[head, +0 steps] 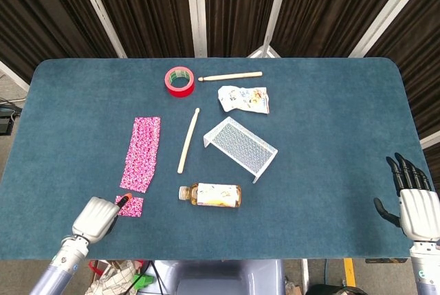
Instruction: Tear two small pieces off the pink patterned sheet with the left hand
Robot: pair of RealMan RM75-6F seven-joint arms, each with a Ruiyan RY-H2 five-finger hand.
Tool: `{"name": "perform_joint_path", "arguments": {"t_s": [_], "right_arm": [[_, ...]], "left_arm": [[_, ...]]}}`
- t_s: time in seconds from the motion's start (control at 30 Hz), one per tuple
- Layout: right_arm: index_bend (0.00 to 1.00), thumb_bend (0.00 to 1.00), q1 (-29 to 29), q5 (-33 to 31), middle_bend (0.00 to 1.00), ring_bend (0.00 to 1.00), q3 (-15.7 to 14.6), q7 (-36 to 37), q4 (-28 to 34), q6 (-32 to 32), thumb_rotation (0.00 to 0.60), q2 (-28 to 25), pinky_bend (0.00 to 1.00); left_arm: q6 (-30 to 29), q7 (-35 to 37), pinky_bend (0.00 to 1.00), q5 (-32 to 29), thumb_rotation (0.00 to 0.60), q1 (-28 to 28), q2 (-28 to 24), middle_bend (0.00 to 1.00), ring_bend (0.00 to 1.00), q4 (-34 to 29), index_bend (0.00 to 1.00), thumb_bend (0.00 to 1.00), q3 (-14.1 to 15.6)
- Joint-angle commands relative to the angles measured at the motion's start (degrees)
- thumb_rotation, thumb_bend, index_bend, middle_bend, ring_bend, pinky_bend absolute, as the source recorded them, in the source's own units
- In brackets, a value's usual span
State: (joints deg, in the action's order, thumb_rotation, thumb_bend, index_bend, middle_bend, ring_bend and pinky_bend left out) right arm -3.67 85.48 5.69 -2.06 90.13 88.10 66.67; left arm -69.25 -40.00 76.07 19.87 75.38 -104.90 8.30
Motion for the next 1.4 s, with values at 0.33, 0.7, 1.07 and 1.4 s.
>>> {"name": "perform_joint_path", "arguments": {"t_s": [0.33,0.7,1.07,1.4], "right_arm": [[0.04,0.32,-0.19,-0.33,0.04,0.09,0.1,-0.08,-0.18,-0.44,0.6,0.22,0.14],[0.04,0.32,-0.19,-0.29,0.04,0.09,0.16,-0.02,-0.08,-0.34,0.6,0.21,0.14],[0.04,0.32,-0.07,-0.38,0.04,0.09,-0.02,0.19,-0.29,-0.42,0.6,0.36,0.14],[0.04,0.32,-0.1,-0.38,0.04,0.09,0.08,0.37,-0.31,-0.39,0.6,0.38,0.14]], "left_arm": [[8.31,2.68,0.64,-9.36,0.6,5.5,-0.42,0.85,0.74,4.47,0.18,0.84,-6.66],[12.65,0.04,0.64,-14.56,0.6,8.93,1.39,0.85,0.74,6.75,0.18,0.84,-7.37],[11.28,-0.78,0.64,-13.29,0.6,9.2,2.48,0.85,0.74,6.66,0.18,0.84,-5.95],[10.28,-2.08,0.64,-13.75,0.6,9.07,3.11,0.85,0.74,7.08,0.18,0.84,-4.87]]}}
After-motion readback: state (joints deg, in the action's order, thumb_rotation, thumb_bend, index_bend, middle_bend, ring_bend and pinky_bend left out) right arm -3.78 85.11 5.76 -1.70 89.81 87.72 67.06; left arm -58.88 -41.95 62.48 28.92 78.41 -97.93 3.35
